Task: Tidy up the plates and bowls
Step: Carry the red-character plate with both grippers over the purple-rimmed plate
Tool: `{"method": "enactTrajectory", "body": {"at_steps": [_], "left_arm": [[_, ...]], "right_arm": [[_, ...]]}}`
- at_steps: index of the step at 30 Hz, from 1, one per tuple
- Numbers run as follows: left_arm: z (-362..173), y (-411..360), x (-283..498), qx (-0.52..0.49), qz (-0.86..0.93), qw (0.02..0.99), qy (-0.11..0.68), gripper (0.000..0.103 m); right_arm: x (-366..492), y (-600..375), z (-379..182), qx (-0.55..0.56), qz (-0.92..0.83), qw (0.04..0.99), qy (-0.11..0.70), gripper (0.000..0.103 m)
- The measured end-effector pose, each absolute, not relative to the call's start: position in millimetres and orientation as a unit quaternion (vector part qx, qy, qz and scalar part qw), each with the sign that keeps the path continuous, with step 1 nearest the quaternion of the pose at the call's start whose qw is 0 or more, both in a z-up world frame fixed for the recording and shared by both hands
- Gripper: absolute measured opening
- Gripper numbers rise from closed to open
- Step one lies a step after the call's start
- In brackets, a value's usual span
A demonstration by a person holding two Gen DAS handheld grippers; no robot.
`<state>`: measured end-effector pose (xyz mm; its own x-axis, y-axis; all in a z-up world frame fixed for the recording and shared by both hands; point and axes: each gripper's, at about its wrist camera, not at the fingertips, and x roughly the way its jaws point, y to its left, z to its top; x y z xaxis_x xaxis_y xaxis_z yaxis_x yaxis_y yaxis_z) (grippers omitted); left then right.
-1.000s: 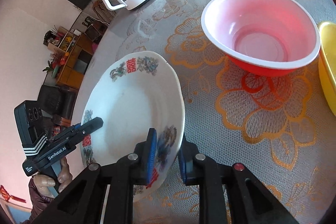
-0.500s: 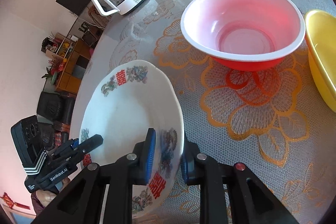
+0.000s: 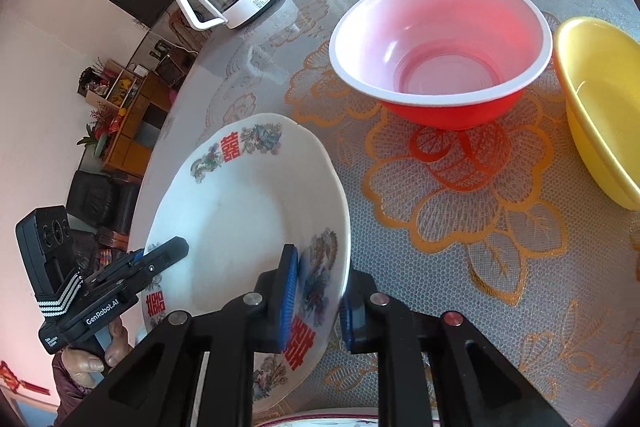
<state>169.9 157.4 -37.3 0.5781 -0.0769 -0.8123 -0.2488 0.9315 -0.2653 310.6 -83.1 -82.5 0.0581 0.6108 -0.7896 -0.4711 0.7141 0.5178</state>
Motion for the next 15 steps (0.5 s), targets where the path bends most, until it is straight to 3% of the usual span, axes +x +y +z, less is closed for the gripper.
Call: {"method": "enactTrajectory", "body": {"at_steps": [12,15], "left_arm": [[-40,148,163,-0.196,0.046,0.866,0.459,0.025],[-45,150,166,-0.192,0.05,0.862,0.466,0.029]], "right_arm": [[312,-85,-90,0.07,0.378,0.713,0.586,0.018],[312,-87,-90,0.075,0.381,0.712,0.584,0.018]]}}
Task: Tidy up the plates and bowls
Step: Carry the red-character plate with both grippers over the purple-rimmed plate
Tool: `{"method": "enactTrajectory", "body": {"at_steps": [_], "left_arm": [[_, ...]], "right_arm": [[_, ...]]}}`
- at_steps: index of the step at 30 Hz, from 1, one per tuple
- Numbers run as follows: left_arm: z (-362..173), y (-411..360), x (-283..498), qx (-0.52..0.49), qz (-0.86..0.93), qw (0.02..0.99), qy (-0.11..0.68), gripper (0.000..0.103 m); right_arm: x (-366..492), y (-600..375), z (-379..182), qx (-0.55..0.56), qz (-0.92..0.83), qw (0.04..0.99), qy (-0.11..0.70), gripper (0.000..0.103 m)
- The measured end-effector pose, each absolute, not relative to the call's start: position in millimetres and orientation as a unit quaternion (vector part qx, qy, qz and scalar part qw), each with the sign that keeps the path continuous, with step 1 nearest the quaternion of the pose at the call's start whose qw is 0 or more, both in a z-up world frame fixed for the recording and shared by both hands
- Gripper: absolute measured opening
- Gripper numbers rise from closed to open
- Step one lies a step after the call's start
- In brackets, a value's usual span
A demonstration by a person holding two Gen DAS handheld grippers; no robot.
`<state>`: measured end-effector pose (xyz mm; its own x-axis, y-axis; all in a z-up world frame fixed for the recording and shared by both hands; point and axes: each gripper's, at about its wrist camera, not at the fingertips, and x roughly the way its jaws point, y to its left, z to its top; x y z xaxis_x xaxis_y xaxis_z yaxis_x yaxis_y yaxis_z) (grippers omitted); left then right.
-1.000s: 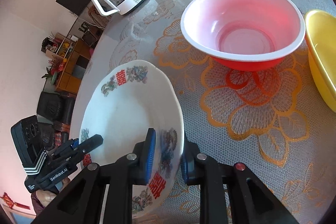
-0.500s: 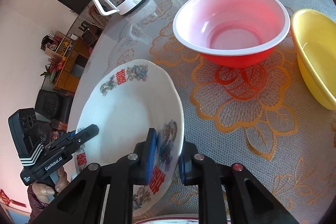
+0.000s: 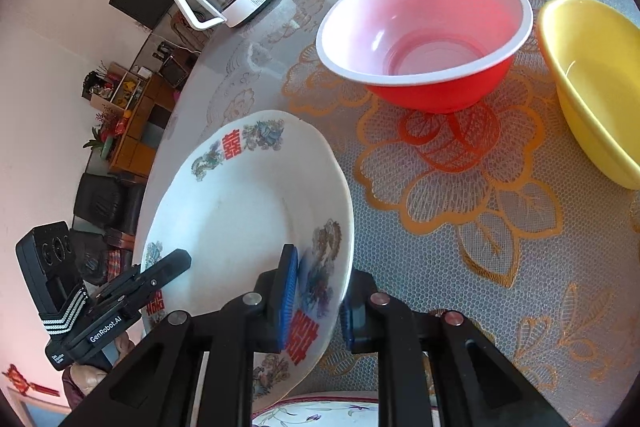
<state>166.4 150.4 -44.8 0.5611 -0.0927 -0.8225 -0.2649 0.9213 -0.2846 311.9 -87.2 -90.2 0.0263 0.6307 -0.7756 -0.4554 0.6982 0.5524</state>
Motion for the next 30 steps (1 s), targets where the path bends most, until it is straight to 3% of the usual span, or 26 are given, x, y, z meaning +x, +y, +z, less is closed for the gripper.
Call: {"method": "enactTrajectory", "body": {"at_steps": [3,15,30], "left_arm": [[-48,156,171,-0.19,0.062,0.864,0.462,0.032],[-41,155,168,-0.187,0.071,0.872,0.446,0.025],[-44,155,176,-0.178,0.058,0.873,0.45,0.029]], "right_arm": [[309,-85,-89,0.064,0.384,0.716,0.579,0.019],[304,-80,-82,0.031,0.366,0.744,0.558,0.02],[294,-84,-65,0.014,0.372,0.761,0.531,0.018]]}}
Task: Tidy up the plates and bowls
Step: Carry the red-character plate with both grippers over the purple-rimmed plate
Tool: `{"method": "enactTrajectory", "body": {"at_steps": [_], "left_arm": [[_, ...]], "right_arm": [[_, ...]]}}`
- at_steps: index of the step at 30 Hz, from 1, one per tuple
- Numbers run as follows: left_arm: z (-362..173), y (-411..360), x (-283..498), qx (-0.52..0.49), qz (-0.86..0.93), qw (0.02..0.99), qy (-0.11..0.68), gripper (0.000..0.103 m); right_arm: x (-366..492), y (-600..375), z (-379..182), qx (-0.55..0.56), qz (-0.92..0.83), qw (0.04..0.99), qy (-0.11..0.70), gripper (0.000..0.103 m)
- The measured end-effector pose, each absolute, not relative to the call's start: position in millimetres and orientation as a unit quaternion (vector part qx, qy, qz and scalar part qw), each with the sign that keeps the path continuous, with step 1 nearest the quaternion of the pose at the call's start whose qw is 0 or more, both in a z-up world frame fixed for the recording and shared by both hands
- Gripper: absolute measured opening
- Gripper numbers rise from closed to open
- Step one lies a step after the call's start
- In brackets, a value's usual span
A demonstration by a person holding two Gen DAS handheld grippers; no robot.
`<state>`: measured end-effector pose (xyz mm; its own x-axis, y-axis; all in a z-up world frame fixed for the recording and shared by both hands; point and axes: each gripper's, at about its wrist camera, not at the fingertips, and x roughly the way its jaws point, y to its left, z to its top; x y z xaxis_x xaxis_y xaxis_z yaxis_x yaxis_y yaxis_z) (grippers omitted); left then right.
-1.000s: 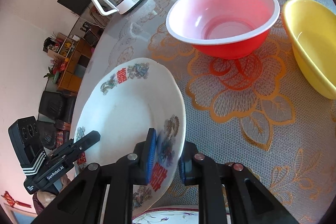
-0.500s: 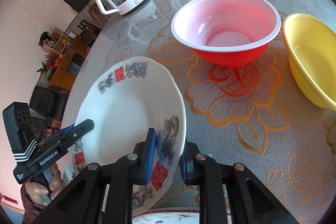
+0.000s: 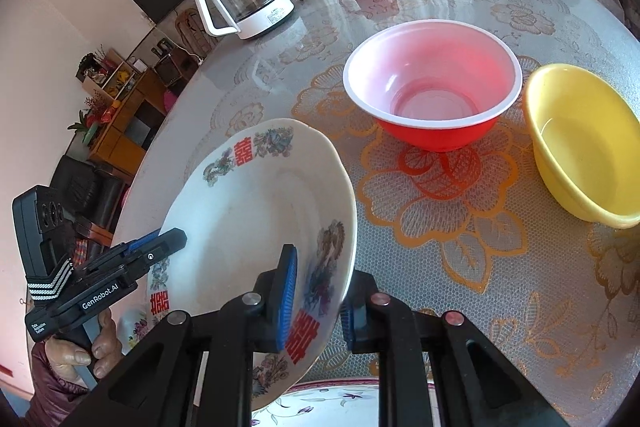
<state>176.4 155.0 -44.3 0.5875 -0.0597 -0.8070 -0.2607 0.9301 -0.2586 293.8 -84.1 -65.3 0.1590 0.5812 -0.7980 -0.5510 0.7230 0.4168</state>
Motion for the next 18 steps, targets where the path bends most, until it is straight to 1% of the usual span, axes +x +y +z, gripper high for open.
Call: {"method": "enactTrajectory", "body": {"at_steps": [5,6,9,12,13,15,18], "left_arm": [[-44,156,183,-0.172,0.061,0.872,0.454,0.029],[-45,156,184,-0.17,0.06,0.871,0.456,0.031],[-48,156,185,-0.171,0.045,0.868,0.465,0.032],[-51,152,187,-0.166,0.031,0.866,0.471,0.034],[-51,151,187,-0.165,0.031,0.866,0.471,0.034],[-50,153,188,-0.165,0.032,0.865,0.472,0.034],[-49,157,185,-0.184,0.032,0.863,0.469,0.029]], "right_arm": [[291,-79,-68,0.004,0.373,0.763,0.528,0.018],[292,-80,-70,0.006,0.373,0.762,0.53,0.018],[294,-81,-73,0.012,0.374,0.76,0.531,0.018],[295,-80,-77,0.012,0.373,0.757,0.536,0.02],[297,-80,-79,0.015,0.372,0.754,0.541,0.022],[300,-82,-82,0.027,0.375,0.751,0.543,0.022],[304,-82,-83,0.033,0.377,0.746,0.547,0.022]]}}
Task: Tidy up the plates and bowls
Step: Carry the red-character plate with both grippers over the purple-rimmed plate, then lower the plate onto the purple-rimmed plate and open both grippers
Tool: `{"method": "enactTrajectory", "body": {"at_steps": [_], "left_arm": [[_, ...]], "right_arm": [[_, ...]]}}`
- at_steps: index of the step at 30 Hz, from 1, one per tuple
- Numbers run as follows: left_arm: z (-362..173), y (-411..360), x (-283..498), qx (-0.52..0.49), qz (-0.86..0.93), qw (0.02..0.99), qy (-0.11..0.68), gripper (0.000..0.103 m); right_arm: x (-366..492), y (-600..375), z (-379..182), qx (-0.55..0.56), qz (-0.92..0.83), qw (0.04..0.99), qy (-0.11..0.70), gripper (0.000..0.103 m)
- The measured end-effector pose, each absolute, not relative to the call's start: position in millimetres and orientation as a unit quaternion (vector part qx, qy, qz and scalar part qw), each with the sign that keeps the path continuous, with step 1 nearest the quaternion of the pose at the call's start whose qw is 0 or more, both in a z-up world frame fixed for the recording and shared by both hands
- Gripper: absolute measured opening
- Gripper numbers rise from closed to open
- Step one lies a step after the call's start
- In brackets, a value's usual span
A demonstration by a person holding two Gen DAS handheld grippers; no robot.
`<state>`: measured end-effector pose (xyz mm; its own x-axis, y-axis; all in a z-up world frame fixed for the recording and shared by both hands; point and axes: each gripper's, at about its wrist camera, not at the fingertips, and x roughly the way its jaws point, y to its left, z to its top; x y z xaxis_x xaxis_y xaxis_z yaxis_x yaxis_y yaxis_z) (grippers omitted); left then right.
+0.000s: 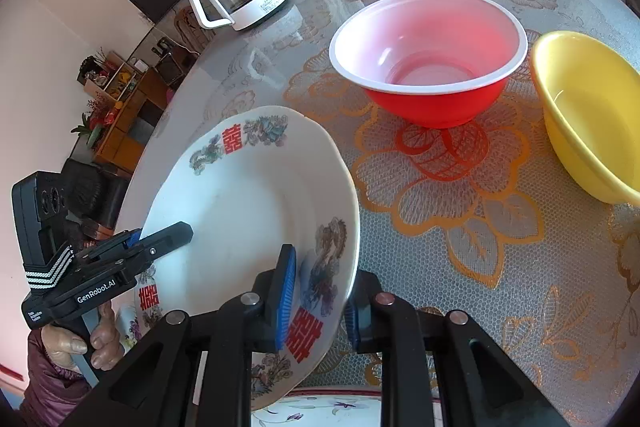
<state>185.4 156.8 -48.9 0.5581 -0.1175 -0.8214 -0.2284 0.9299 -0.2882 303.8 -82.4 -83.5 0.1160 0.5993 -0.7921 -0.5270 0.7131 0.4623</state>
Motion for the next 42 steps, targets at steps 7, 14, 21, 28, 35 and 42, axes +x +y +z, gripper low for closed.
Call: {"method": "enactTrajectory", "body": {"at_steps": [7,14,21,28,35,42], "left_arm": [[-33,148,173,-0.169,0.018,0.878,0.448,0.028],[-23,125,167,-0.16,-0.007,0.887,0.433,0.028],[-8,104,152,-0.15,-0.022,0.898,0.413,0.028],[13,62,124,-0.123,-0.041,0.91,0.394,0.029],[13,13,94,-0.119,-0.073,0.907,0.397,0.03],[-3,-22,78,-0.12,-0.077,0.9,0.413,0.031]], "right_arm": [[298,-89,-76,0.029,0.382,0.751,0.538,0.019],[283,-100,-58,0.026,0.393,0.762,0.514,0.019],[268,-120,-49,0.037,0.387,0.775,0.499,0.019],[237,-158,-27,0.044,0.387,0.79,0.474,0.02],[206,-208,-23,0.047,0.373,0.793,0.48,0.02],[188,-245,-37,0.043,0.357,0.786,0.504,0.021]]}}
